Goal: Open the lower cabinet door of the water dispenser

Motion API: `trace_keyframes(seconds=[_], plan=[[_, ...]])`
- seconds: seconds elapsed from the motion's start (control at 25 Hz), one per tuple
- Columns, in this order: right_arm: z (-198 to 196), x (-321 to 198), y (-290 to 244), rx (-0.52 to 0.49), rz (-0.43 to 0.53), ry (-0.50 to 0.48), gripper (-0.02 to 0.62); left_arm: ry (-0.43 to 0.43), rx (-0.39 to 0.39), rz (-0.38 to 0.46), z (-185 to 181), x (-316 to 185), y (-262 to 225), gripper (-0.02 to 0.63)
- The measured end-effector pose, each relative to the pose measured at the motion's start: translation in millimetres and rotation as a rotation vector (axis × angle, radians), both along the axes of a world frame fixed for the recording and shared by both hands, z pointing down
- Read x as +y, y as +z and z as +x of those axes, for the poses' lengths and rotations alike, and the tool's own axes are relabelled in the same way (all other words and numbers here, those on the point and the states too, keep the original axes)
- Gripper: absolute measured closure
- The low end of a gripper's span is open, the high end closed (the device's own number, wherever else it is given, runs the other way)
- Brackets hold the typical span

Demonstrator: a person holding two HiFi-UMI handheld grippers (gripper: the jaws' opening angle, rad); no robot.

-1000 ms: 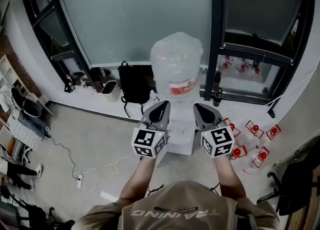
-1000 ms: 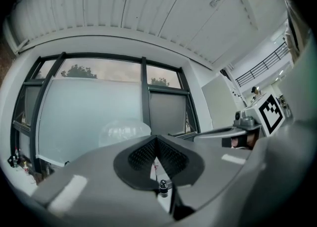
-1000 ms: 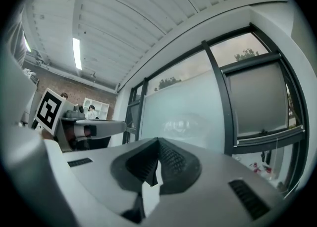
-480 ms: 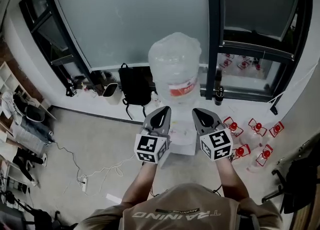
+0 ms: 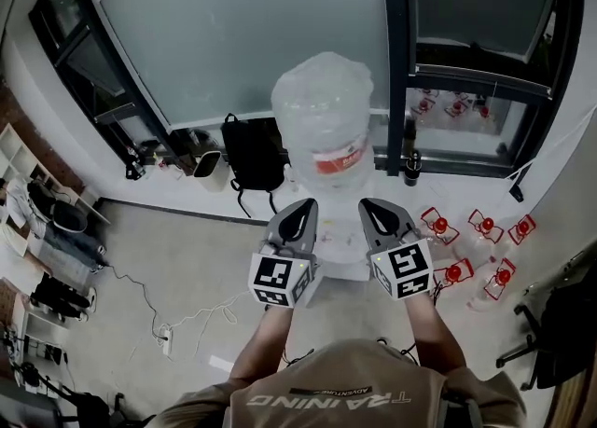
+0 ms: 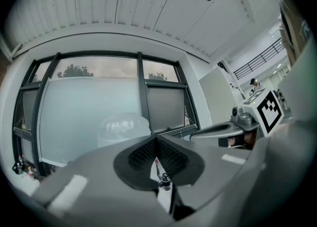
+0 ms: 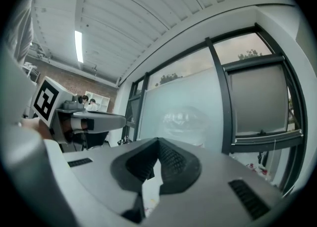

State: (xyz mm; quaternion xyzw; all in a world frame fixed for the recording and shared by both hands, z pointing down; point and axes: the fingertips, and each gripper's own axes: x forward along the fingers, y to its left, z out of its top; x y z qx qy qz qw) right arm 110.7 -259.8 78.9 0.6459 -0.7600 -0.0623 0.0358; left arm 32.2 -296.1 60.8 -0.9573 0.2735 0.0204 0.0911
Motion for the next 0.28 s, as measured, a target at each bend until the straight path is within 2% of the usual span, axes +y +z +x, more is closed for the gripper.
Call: trace_keyframes(seconds=[0.28], plan=[[19, -1, 10, -0.048, 0.0, 0.032, 0.586, -0.008, -0.013, -0.039, 7, -10, 17, 0.604]])
